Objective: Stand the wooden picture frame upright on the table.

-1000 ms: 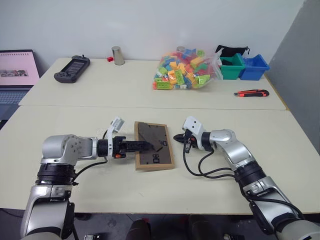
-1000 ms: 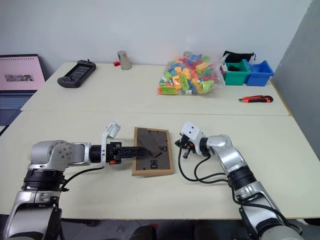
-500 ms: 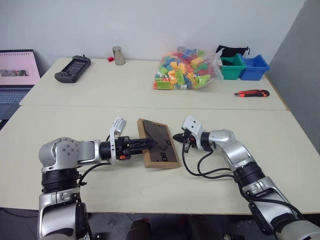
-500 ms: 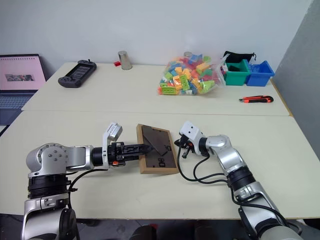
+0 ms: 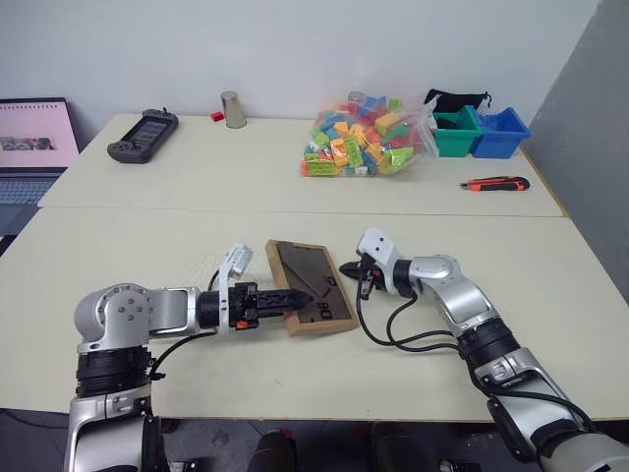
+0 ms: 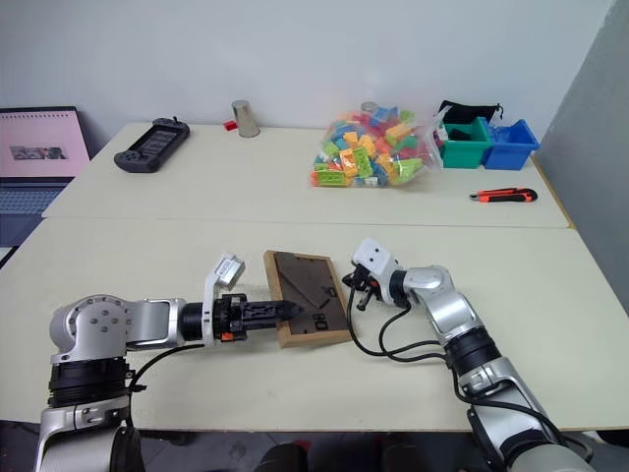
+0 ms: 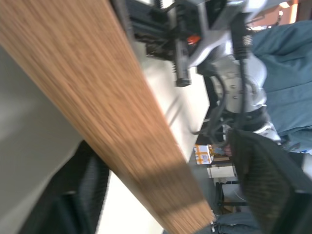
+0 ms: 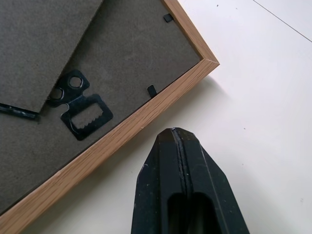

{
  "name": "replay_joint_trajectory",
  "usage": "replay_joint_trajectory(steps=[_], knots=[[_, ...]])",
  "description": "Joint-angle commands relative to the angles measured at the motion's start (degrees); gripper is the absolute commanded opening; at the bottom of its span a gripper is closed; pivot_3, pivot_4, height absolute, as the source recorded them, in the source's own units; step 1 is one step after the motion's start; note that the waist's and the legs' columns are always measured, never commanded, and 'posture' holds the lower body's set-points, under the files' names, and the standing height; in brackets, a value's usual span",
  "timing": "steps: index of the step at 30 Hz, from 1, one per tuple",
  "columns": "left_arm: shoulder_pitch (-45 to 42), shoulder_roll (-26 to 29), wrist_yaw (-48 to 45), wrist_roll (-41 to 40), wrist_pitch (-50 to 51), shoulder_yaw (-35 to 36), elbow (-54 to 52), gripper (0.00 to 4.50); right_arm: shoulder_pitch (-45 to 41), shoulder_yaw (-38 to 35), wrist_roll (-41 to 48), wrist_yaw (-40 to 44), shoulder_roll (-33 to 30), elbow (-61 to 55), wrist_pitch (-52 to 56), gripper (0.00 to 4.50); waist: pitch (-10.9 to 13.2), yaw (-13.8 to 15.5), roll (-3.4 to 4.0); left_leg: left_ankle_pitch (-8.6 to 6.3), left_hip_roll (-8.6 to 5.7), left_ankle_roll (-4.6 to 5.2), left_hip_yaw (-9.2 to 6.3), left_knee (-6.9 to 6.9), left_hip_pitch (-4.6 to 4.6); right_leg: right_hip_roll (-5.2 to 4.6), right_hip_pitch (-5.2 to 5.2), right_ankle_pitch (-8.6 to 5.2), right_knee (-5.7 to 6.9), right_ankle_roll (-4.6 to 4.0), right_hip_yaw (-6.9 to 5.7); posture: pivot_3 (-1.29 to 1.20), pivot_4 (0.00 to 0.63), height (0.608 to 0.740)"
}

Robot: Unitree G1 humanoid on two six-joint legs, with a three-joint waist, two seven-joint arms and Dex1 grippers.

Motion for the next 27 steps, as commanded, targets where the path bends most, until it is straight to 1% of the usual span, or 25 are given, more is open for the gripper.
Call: replay_joint_trajectory(steps=[1,2,9,13,19,21,23,25,27], knots=[[-0.86,-0.22,0.52,0.35,-1.22,0.67,0.59,2.83,-0.5,-1.04,0.5,0.05,-0.04,-1.76,-1.04,0.0,0.0,0.03,0.0,0.0,0.0,0.0,0.0,0.0,0.0,0.0,0.0,0.0,0.0,0.0,0.01,0.0,0.15,0.74],[-1.01,-0.16,0.42,0.3,-1.38,0.59,0.76,2.57,-0.51,-1.06,0.5,0.06,-0.08,-1.76,-1.03,0.0,0.0,0.01,0.0,0.0,0.0,0.0,0.0,0.0,0.0,0.0,0.0,0.0,0.0,0.0,0.0,0.0,0.15,0.74],[-1.28,0.7,0.05,1.85,-3.83,-1.31,1.66,1.29,-0.35,-1.43,0.97,0.16,-0.02,-2.1,-1.08,0.0,0.0,0.01,0.0,0.0,0.0,0.0,0.0,0.0,0.0,0.0,0.0,0.0,-0.01,0.0,0.01,0.0,0.15,0.74],[-1.21,0.56,-0.26,1.46,-4.03,-1.01,1.88,1.29,0.11,-1.43,1.29,0.17,0.16,-2.99,-0.86,0.0,0.0,0.02,0.0,0.0,0.0,0.0,0.01,-0.01,0.0,0.0,0.0,0.0,-0.02,0.0,0.0,0.0,0.15,0.74],[-4.46,2.86,-2.39,0.45,-3.29,0.0,2.9,1.29,-0.35,-2.24,1.71,0.63,-0.79,-3.09,-0.84,0.0,0.01,0.01,-0.01,0.0,0.0,0.0,0.0,-0.01,0.0,0.0,0.0,0.0,-0.02,0.0,0.0,0.0,0.15,0.74],[-6.24,4.54,-3.78,-0.58,-3.8,1.53,3.17,1.29,-0.71,-3.84,3.59,2.75,-2.28,-4.11,-0.56,0.0,0.06,0.03,-0.02,0.0,0.0,0.0,0.0,-0.01,-0.01,0.01,-0.01,0.0,-0.03,0.0,0.0,0.0,0.15,0.74],[-7.39,7.15,-4.83,-0.25,-5.86,2.15,1.46,1.29,-2.17,-6.94,7.32,7.67,-6.45,-5.71,2.05,0.0,0.21,0.07,-0.02,0.0,-0.01,0.0,0.0,-0.01,-0.04,0.01,-0.01,0.0,-0.05,0.0,-0.01,0.0,0.15,0.74],[-7.76,7.84,-3.84,0.93,-6.9,2.2,1.35,1.29,-4.59,-9.25,9.69,9.66,-8.95,-5.44,4.77,0.0,0.22,0.19,-0.01,0.0,-0.02,0.0,0.0,-0.02,-0.07,0.0,0.0,0.0,-0.14,0.0,-0.01,0.0,0.15,0.74],[-7.5,7.82,-3.68,0.39,-7.17,2.76,0.63,1.29,-7.51,-11.16,12.55,11.21,-10.2,-5.05,8.81,0.34,0.24,0.2,0.01,-0.01,-0.01,0.0,0.02,-0.03,-0.05,-0.02,0.01,0.0,-0.2,0.0,-0.01,0.0,0.15,0.74]])
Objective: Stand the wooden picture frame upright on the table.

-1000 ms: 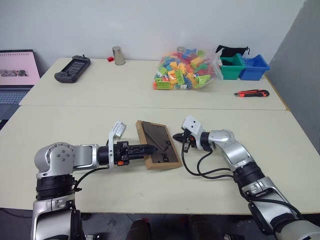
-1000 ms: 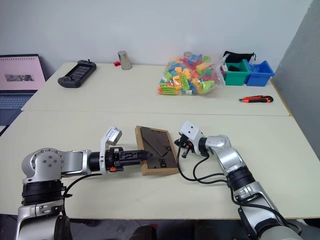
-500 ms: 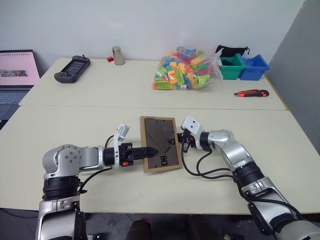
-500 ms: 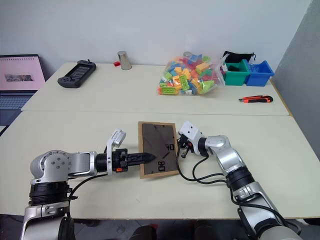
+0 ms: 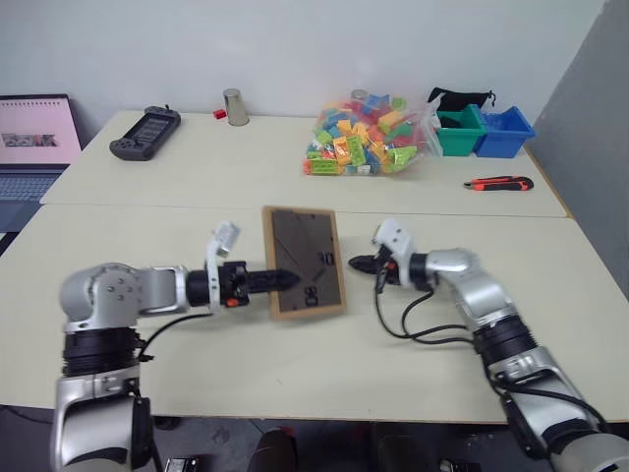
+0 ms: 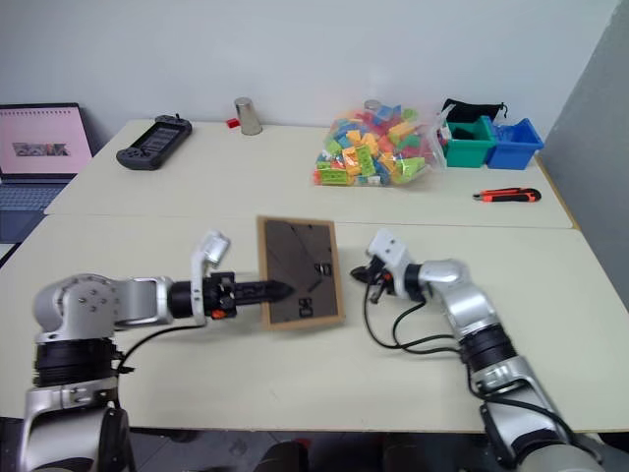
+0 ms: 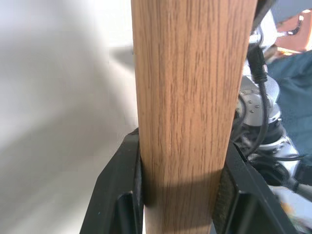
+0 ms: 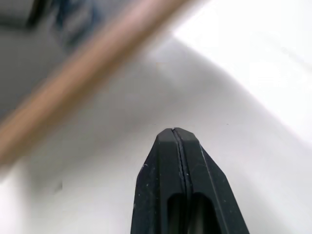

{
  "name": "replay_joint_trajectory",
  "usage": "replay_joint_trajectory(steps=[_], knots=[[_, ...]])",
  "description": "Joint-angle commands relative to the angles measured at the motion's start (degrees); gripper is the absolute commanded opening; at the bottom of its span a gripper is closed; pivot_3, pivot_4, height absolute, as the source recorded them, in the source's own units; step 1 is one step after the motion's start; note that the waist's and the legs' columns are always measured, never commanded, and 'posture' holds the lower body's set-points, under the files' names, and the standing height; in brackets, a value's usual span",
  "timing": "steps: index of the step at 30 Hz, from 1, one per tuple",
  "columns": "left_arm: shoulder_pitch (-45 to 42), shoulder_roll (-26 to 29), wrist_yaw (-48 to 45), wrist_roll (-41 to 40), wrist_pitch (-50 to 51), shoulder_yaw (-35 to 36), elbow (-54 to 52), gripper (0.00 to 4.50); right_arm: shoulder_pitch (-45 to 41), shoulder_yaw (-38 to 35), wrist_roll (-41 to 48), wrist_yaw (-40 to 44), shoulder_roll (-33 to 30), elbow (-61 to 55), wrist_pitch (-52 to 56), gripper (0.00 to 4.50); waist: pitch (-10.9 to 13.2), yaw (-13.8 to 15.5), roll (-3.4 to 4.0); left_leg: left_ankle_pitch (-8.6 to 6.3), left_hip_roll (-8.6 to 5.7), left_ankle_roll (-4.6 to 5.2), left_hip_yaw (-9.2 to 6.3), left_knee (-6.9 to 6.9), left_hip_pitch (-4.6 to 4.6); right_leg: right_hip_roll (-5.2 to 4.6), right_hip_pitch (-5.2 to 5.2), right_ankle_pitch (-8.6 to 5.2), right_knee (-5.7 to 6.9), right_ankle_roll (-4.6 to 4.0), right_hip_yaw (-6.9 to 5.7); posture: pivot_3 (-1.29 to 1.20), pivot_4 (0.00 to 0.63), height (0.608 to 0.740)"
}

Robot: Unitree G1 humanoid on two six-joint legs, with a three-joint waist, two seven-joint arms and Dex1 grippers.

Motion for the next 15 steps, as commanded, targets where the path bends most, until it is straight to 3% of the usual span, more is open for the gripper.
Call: replay_joint_trajectory(steps=[1,7,15], knots=[[-0.75,-0.29,-0.57,-2.06,-1.68,2.11,-3.16,1.29,-6.73,-5.13,7.31,4.9,-2.36,-2.36,8.03,0.41,0.02,0.02,0.02,0.0,0.0,0.0,0.01,-0.03,0.0,0.0,0.0,0.0,-0.01,0.0,0.0,0.0,0.15,0.74],[-0.75,-0.38,-0.89,-3.32,-1.92,2.59,-5.15,1.29,-12.4,-5.44,18.44,16.56,-6.16,-7.97,23.15,1.75,0.08,-0.02,0.03,0.0,0.03,0.0,-0.01,-0.06,-0.04,0.02,-0.03,0.0,-0.04,0.0,-0.02,0.0,0.15,0.74],[-1.41,-0.45,-1.64,-3.09,-3.39,0.8,-5.61,1.29,-14.85,-2.67,20.1,15.8,-1.84,-9.65,25.43,3.42,0.08,-0.1,0.04,-0.01,0.02,0.01,-0.01,-0.03,-0.03,0.01,-0.02,0.0,-0.04,0.0,-0.02,0.0,0.15,0.74]])
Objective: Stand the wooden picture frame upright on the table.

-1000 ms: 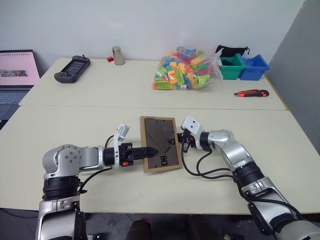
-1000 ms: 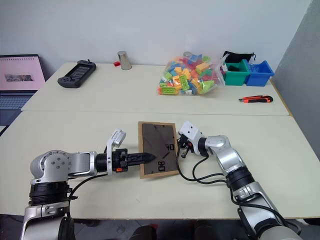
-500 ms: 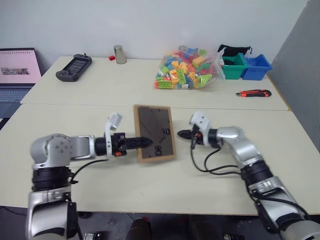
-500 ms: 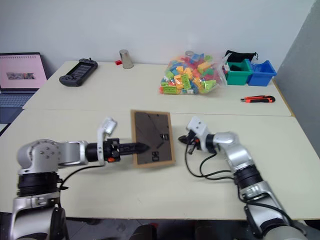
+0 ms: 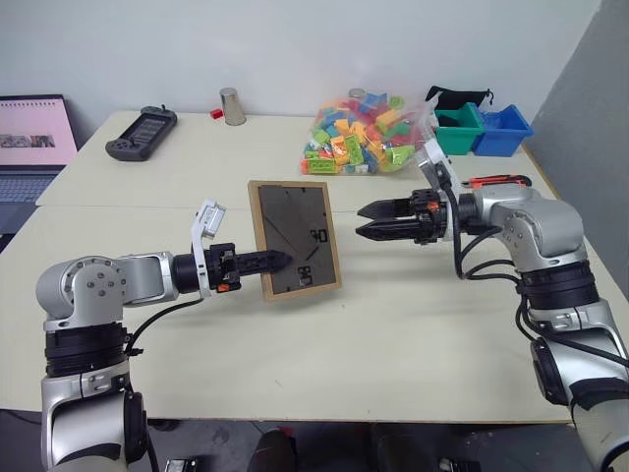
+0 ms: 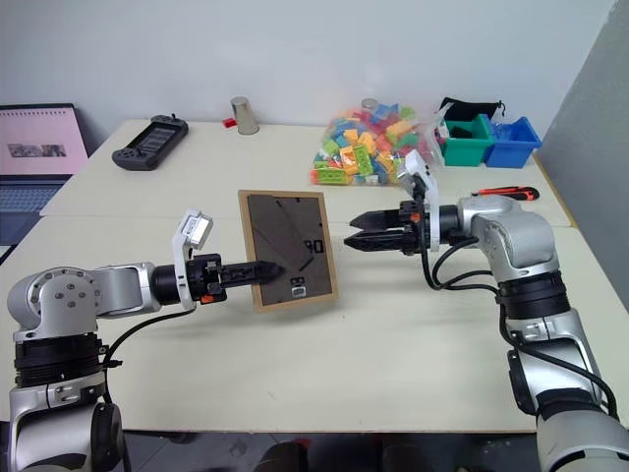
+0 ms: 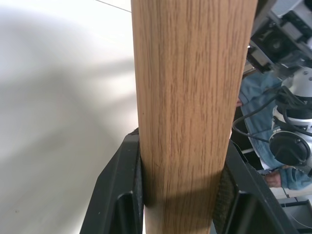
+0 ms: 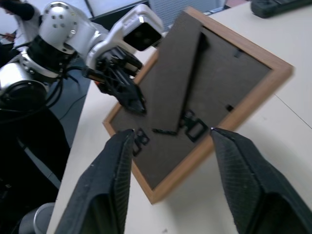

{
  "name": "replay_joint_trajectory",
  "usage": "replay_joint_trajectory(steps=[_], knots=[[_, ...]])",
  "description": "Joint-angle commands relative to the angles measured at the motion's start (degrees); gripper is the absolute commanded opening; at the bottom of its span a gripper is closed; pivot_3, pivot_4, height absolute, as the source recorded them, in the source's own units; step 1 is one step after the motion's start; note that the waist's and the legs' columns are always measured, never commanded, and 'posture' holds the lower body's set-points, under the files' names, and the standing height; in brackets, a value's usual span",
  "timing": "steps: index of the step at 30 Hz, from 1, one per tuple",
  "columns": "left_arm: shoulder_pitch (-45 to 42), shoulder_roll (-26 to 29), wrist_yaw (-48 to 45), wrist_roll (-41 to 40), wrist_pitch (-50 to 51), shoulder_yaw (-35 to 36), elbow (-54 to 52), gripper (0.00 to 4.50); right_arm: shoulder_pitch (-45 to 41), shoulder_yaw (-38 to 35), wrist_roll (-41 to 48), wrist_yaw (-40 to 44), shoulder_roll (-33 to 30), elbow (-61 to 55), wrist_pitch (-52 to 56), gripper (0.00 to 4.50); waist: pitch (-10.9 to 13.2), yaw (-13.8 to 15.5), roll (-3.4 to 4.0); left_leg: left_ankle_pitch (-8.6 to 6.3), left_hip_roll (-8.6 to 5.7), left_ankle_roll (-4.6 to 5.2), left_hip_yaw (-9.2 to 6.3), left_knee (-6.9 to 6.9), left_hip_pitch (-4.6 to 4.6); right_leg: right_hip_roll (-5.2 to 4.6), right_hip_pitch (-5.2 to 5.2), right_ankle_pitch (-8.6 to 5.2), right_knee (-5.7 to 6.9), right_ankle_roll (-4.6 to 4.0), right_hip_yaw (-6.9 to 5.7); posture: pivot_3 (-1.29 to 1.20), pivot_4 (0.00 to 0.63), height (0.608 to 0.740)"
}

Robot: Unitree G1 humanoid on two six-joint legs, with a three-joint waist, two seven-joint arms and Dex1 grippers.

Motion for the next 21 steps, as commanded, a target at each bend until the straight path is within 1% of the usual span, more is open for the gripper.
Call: replay_joint_trajectory(steps=[1,4,5,15,18,21], knots=[[-1.39,0.68,-1.99,-1.26,-2.18,-0.52,-2.88,1.29,-2.52,0.65,0.92,-1.22,2.74,-0.53,-0.31,3.62,0.0,-0.02,0.0,0.0,0.0,0.0,0.0,0.0,0.0,0.0,0.0,0.0,0.0,0.0,0.0,0.0,0.15,0.74],[-1.53,0.93,-2.78,-1.32,-2.76,-1.46,-3.07,1.29,-4.17,0.57,0.31,-2.99,4.97,1.68,-0.94,4.33,0.0,0.0,0.0,0.0,0.0,0.0,0.0,0.0,-0.01,0.0,0.0,0.0,-0.01,0.0,0.0,0.0,0.15,0.74],[-1.85,1.05,-3.08,-1.37,-2.94,-1.72,-3.07,1.29,-4.62,0.7,-0.3,-3.77,5.71,2.61,-1.65,4.43,0.0,0.01,0.0,0.0,-0.01,0.0,0.0,0.0,-0.02,0.0,-0.01,0.0,-0.01,0.0,0.0,0.0,0.15,0.74],[-3.31,1.41,-4.98,-1.71,-3.38,-3.73,-3.73,1.29,-7.05,2.63,-2.15,-4.65,9.73,7.2,-5.31,4.43,0.01,0.02,0.01,0.0,0.0,0.0,0.0,-0.02,-0.02,0.0,-0.02,0.0,0.0,0.0,-0.02,0.0,0.15,0.74],[-3.42,1.23,-5.22,-1.94,-3.48,-4.27,-4.12,1.29,-7.5,2.8,-1.47,-4.74,11.35,7.07,-5.21,4.43,0.01,0.02,0.01,0.0,0.0,0.0,0.0,-0.02,-0.02,0.0,-0.03,0.0,0.0,0.0,-0.02,0.0,0.15,0.74],[-3.38,1.42,-5.42,-1.95,-3.5,-4.4,-4.19,1.29,-7.56,3.14,-1.24,-4.06,11.6,6.11,-5.17,4.43,0.01,0.02,0.01,0.0,0.01,0.0,0.0,-0.02,-0.02,0.0,-0.03,0.0,0.0,0.0,-0.02,0.0,0.15,0.74]])
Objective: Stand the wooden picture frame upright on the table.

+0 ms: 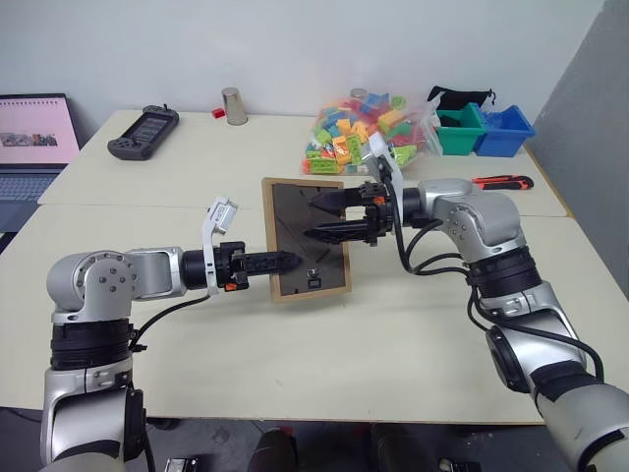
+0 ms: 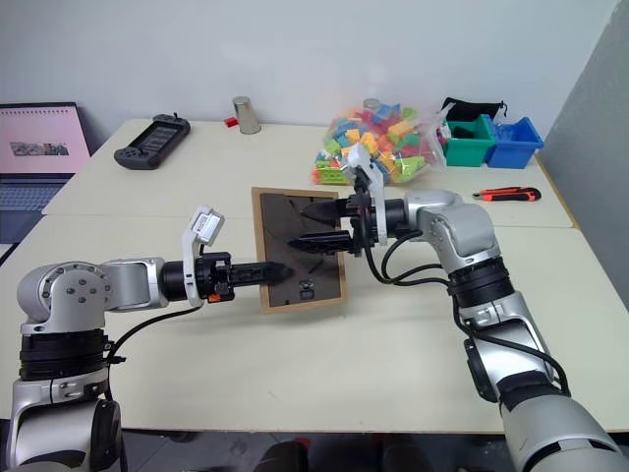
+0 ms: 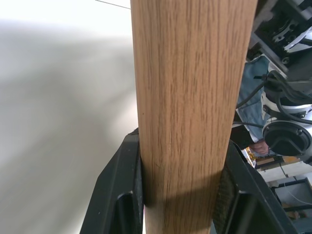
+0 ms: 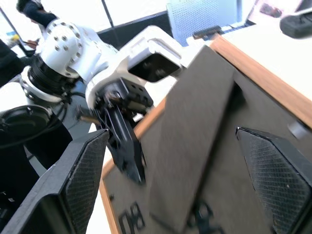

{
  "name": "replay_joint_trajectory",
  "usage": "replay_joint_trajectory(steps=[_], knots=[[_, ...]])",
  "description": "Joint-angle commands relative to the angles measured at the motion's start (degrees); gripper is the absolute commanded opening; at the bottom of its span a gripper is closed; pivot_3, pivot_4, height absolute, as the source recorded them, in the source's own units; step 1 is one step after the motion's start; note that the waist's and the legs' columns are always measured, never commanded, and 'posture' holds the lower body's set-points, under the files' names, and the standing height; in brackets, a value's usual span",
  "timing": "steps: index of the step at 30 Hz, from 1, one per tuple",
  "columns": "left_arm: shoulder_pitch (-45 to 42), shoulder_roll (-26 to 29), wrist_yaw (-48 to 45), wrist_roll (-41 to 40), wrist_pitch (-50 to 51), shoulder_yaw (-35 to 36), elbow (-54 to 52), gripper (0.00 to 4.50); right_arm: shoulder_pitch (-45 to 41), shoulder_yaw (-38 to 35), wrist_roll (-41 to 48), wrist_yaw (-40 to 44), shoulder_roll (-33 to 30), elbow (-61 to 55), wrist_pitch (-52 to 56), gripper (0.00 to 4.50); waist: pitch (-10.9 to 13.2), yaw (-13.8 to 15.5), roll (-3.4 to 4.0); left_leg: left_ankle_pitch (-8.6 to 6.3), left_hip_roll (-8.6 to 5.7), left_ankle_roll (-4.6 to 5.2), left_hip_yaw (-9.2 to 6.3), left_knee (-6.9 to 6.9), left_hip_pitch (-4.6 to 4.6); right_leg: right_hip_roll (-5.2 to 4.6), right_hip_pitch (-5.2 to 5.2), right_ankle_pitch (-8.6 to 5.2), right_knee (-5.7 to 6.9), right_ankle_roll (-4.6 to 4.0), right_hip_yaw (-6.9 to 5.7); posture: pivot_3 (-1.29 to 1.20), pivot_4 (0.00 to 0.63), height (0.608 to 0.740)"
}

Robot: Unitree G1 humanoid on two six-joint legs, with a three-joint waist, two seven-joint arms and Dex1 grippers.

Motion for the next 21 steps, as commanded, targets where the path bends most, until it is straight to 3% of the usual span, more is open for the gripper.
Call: replay_joint_trajectory(steps=[1,10,21], knots=[[-2.04,0.66,-2.3,-2.01,-1.47,0.5,-2.89,1.29,-1.58,0.02,0.5,0.73,0.07,-2.14,-0.33,4.43,0.0,0.01,0.0,0.0,0.0,0.0,0.0,0.0,0.0,0.0,0.0,0.0,0.0,0.0,0.0,0.0,0.15,0.74],[-1.99,0.94,-2.87,-1.6,-1.3,0.46,-2.64,1.29,0.89,0.64,5.88,7.03,-4.38,-10.51,6.82,4.43,0.01,0.05,0.01,0.0,0.0,0.0,0.0,0.0,-0.01,0.0,0.0,0.0,-0.02,0.0,-0.01,0.0,0.15,0.74],[-2.62,0.75,-3.18,-1.39,-1.63,-0.18,-2.14,1.29,1.38,0.25,6.13,8.49,-7.32,-9.73,7.75,4.43,0.01,0.03,0.01,0.0,-0.01,0.01,0.0,0.01,-0.01,0.01,0.0,0.0,-0.02,0.0,0.0,0.0,0.15,0.74]])
